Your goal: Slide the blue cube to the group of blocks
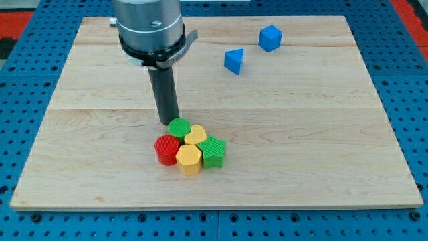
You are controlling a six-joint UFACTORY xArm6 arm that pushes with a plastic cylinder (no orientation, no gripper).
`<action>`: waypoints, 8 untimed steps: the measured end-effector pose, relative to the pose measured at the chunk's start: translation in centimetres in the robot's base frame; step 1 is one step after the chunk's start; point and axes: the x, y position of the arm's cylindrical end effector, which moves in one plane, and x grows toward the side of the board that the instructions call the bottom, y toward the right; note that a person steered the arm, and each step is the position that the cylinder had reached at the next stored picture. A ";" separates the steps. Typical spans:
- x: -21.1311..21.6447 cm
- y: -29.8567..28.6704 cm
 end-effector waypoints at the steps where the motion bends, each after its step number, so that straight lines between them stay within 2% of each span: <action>1: 0.9 0.0; 3: -4.0 0.2; 5: -7.1 13.5; 6: -10.1 19.3; 8: -19.9 22.5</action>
